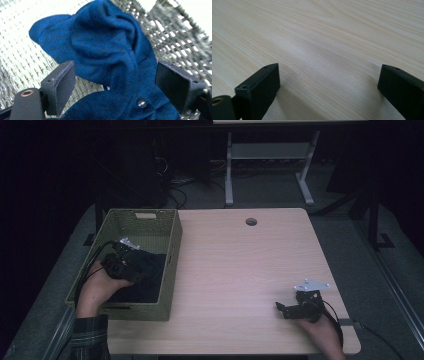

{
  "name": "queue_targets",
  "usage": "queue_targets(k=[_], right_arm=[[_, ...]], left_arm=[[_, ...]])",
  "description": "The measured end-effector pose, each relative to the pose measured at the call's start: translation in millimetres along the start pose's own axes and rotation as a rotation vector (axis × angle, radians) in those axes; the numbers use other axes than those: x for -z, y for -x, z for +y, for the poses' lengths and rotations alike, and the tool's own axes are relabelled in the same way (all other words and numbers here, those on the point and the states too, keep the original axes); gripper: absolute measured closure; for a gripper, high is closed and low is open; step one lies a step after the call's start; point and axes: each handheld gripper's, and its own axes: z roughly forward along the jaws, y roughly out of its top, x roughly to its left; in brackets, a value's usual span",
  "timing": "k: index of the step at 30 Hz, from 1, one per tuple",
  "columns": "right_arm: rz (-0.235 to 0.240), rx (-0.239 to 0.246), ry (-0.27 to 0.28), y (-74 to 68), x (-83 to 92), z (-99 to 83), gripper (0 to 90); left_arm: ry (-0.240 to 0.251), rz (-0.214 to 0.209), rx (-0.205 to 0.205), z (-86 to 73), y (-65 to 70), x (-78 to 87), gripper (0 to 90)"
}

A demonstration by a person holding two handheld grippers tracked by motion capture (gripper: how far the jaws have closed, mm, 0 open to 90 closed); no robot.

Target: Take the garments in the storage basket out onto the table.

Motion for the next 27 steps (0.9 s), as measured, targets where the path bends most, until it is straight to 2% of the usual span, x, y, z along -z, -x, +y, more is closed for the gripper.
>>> queue_targets(k=[15,27], right_arm=[[0.0,0.0,0.0,0.0,0.0,0.0,3.8],[0.0,0.0,0.0,-0.1,0.0,0.0,3.8]], left_arm=[[-0.093,-0.001,0.024,-5.0,-7.6,-22.6,16.4],[-0.134,-0.008,0.024,-5.3,-8.6,-38.6,16.7]])
